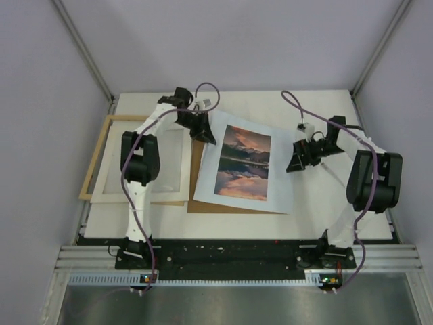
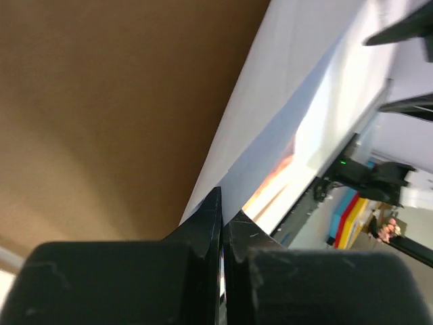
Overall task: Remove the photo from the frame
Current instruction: Pick up the photo from the photo frame, then place the photo in the photo frame.
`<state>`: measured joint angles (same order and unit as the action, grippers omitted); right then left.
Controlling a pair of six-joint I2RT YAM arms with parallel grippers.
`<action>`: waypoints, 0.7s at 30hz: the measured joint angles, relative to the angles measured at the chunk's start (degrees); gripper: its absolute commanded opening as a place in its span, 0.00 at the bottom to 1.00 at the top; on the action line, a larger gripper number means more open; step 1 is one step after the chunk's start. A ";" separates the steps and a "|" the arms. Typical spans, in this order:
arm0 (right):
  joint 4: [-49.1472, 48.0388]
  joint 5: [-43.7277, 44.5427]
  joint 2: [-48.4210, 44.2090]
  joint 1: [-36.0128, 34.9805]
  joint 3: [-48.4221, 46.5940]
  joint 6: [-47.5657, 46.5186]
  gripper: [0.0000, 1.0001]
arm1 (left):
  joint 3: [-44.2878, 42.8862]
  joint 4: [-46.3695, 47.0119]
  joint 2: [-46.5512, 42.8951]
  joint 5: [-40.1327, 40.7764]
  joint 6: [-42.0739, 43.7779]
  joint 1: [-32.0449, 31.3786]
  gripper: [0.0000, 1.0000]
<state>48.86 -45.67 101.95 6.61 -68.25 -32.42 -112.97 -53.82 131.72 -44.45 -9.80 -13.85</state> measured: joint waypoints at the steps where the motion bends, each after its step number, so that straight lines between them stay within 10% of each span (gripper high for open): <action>1: 0.02 -0.55 -0.42 0.09 -0.07 -0.81 0.99 | -0.79 0.33 -0.13 -2.16 -0.24 0.13 0.00; 21: -8.96 -15.45 12.50 8.39 -19.34 4.81 0.99 | -0.70 7.32 -7.52 -19.56 -4.17 0.09 0.00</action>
<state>39.90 -61.12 114.45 15.00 -87.59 -27.62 -113.67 -46.50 124.20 -64.01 -13.98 -13.76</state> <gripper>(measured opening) 0.987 0.012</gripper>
